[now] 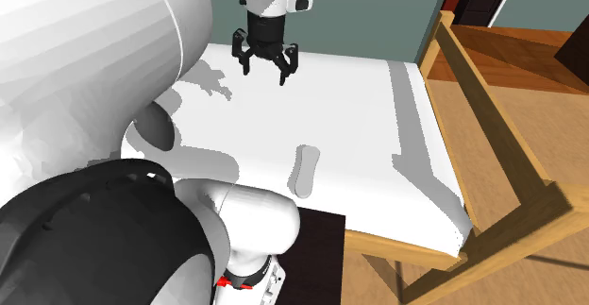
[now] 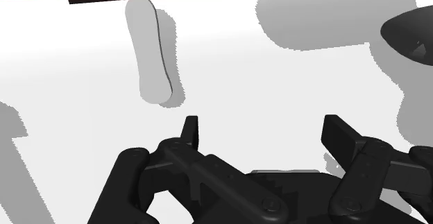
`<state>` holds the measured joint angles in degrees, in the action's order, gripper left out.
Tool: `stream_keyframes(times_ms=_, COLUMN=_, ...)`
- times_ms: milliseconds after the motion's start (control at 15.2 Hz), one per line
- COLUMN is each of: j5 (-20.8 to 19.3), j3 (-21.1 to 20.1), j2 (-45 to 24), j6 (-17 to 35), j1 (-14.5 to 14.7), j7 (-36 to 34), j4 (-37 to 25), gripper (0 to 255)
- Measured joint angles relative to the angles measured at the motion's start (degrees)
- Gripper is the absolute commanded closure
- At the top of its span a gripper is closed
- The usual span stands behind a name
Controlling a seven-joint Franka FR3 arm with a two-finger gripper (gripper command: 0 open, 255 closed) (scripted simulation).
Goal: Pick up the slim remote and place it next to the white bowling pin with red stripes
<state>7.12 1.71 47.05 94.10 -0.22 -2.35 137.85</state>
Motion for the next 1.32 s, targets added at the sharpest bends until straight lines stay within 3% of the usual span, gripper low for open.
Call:
stream_keyframes(times_ms=330, j5=-1.5, j3=1.0, j2=0.0, j6=4.5, j1=-0.7, j7=2.1, j4=5.1, gripper=0)
stream_keyframes(times_ms=792, j5=-4.4, j3=2.7, j2=-1.8, j6=16.5, j1=-2.3, j7=5.7, j4=16.3, gripper=0)
stream_keyframes(times_ms=1320, j5=-8.3, j3=5.6, j2=-10.1, j6=33.5, j1=-4.8, j7=10.0, j4=25.7, gripper=0)
